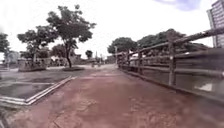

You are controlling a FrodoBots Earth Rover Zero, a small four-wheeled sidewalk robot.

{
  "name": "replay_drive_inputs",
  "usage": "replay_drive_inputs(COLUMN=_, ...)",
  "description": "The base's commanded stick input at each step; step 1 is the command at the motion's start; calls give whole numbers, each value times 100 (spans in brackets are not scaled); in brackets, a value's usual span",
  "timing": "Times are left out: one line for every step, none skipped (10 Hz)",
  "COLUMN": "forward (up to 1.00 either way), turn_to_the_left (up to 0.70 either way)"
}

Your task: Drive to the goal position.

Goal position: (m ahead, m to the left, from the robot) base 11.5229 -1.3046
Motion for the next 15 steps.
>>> replay_drive_inputs(forward=100, turn_to_the_left=0)
replay_drive_inputs(forward=100, turn_to_the_left=0)
replay_drive_inputs(forward=100, turn_to_the_left=2)
replay_drive_inputs(forward=100, turn_to_the_left=5)
replay_drive_inputs(forward=100, turn_to_the_left=35)
replay_drive_inputs(forward=100, turn_to_the_left=40)
replay_drive_inputs(forward=100, turn_to_the_left=39)
replay_drive_inputs(forward=100, turn_to_the_left=33)
replay_drive_inputs(forward=100, turn_to_the_left=10)
replay_drive_inputs(forward=100, turn_to_the_left=5)
replay_drive_inputs(forward=100, turn_to_the_left=1)
replay_drive_inputs(forward=100, turn_to_the_left=0)
replay_drive_inputs(forward=100, turn_to_the_left=0)
replay_drive_inputs(forward=100, turn_to_the_left=0)
replay_drive_inputs(forward=100, turn_to_the_left=0)
